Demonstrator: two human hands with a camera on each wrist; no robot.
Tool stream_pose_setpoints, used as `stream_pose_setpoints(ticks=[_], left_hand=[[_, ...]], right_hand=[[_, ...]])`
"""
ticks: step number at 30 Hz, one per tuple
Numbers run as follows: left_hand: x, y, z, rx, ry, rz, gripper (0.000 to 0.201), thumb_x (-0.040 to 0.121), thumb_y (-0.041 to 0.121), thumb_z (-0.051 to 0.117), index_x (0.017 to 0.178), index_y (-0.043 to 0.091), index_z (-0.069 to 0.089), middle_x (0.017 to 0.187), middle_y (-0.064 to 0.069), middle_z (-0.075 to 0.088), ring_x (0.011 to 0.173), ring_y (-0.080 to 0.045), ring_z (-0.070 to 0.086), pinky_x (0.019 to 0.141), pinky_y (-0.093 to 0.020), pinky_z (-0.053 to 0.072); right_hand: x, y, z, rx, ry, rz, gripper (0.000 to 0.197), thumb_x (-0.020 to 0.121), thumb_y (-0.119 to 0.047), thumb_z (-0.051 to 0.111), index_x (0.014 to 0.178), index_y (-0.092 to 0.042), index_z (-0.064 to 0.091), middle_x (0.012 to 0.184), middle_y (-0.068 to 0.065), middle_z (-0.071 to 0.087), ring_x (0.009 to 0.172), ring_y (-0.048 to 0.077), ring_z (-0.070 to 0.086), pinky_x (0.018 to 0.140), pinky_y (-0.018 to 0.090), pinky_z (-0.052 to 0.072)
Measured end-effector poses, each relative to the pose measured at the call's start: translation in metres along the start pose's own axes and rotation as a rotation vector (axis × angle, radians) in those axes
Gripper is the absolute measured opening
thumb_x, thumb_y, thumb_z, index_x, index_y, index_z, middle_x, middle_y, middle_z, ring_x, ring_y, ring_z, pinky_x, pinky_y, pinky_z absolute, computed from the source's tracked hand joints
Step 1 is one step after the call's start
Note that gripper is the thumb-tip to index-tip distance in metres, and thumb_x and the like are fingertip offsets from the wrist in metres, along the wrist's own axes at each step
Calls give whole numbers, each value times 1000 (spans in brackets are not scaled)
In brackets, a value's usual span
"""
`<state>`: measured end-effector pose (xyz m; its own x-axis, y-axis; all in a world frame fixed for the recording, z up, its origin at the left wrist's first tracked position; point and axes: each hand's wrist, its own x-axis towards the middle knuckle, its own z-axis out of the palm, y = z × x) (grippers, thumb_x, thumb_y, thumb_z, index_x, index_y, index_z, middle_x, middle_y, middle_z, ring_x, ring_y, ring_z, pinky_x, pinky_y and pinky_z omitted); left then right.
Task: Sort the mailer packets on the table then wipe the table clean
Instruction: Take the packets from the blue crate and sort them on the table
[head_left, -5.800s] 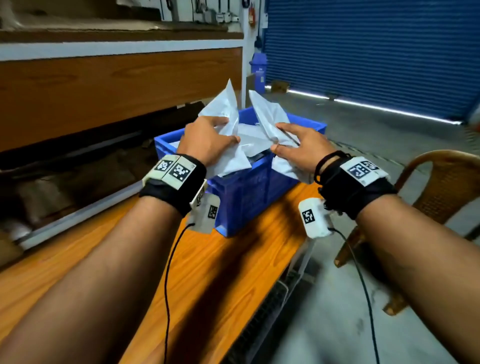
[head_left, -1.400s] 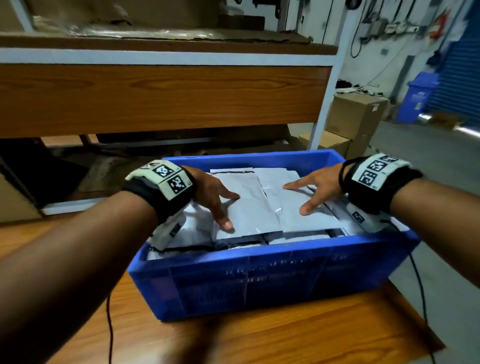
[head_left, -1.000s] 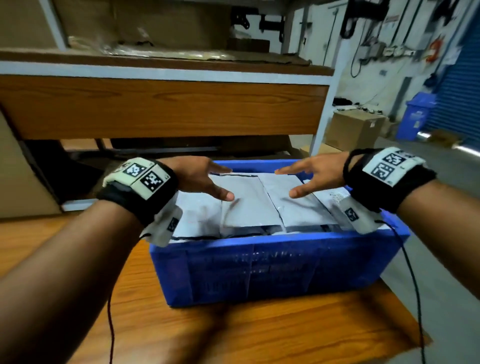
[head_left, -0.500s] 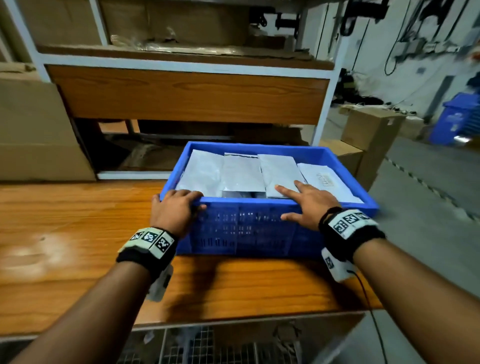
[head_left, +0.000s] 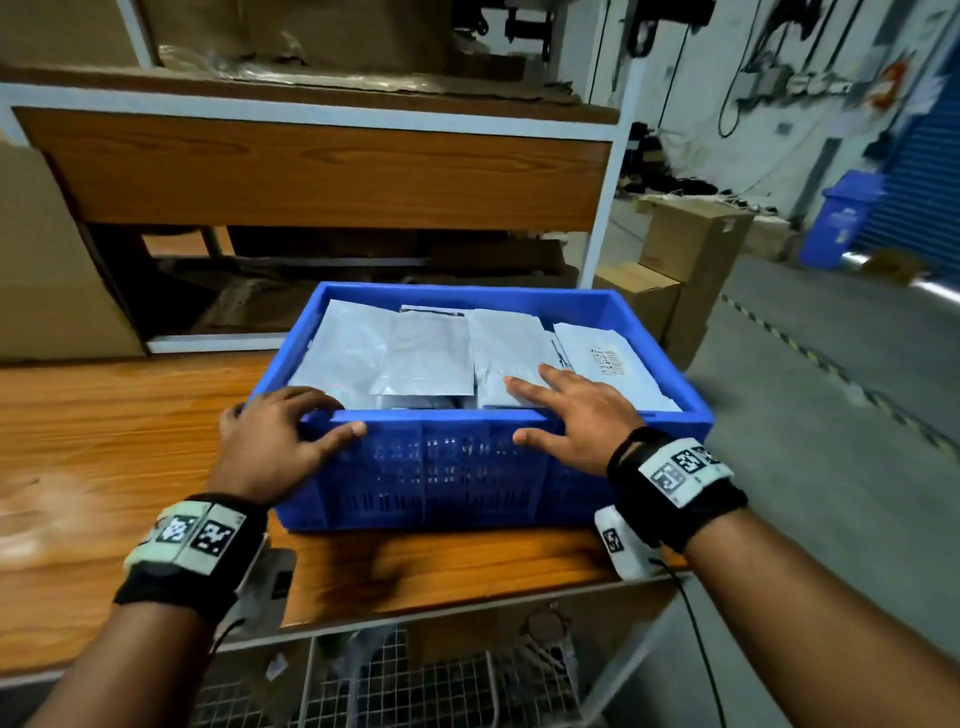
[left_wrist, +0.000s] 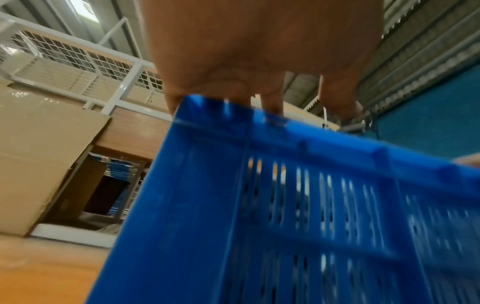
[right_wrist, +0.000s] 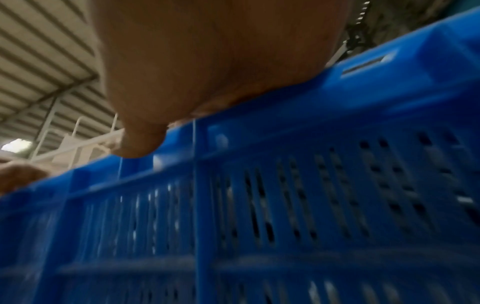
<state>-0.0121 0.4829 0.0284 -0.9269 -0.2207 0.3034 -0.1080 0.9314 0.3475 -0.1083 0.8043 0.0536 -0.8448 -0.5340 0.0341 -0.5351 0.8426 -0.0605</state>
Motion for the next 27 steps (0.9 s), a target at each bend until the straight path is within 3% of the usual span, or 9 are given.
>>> stream_pose_setpoints(ticks=[3,5,7,12,15,17,20,24,27], left_hand=[[23,0,-29,-133,-35,37,64,64,88,48,96,36,70,120,-1,65,112,-26,58,92,-42,42],[44,7,-44,-167,-121,49,54,74,66,65,106,23,70,123,-8,63,113,-27,57,85,-33,40],[72,5,-50,-102,-219,4,45,80,51,66,114,21,68,128,-11,60,116,-30,56,83,-31,36],[129,-15,-46,12,-419,-55,78,68,80,58,126,27,59,133,-10,56,119,-28,53,96,-34,38],[146,-29,-34,27,-523,-96,77,72,72,61,134,27,52,142,-8,47,125,-27,48,97,-35,39],[157,-41,-27,5,-545,-130,89,59,73,66,134,27,51,134,-9,49,117,-27,52,88,-35,47],[162,-47,-21,-2,-583,-155,68,75,47,76,134,23,53,117,-9,51,92,-26,57,65,-27,48],[163,-51,-19,195,-640,-26,80,69,54,75,138,26,47,129,-5,52,110,-20,53,88,-24,40],[163,-57,-15,226,-620,17,80,74,40,80,142,21,42,116,-7,55,101,-20,54,83,-23,39]], right_hand=[[7,20,-27,121,47,52,63,86,-69,42,144,-54,22,159,2,22,144,21,23,115,39,23],[19,43,-52,70,44,96,65,86,-67,45,145,-49,26,154,6,31,142,22,27,114,39,27],[35,65,-75,-15,-12,139,67,87,-63,50,147,-42,29,148,9,40,137,26,35,110,36,29],[71,115,-84,-155,-306,310,83,77,-73,55,148,-41,26,153,7,35,138,28,35,112,38,26],[81,131,-69,-122,-428,353,88,76,-70,59,150,-37,24,157,3,26,143,26,27,117,39,19],[88,136,-64,-99,-458,367,84,81,-64,60,151,-36,22,158,4,23,144,26,23,117,40,16],[99,139,-62,-80,-451,369,84,80,-63,62,150,-37,23,158,4,24,144,27,23,116,41,17],[106,141,-60,-97,-501,405,79,79,-57,68,147,-36,33,156,4,27,142,28,27,114,40,21],[106,142,-57,-137,-500,417,76,78,-43,76,144,-32,41,153,6,34,136,27,37,111,36,31]])
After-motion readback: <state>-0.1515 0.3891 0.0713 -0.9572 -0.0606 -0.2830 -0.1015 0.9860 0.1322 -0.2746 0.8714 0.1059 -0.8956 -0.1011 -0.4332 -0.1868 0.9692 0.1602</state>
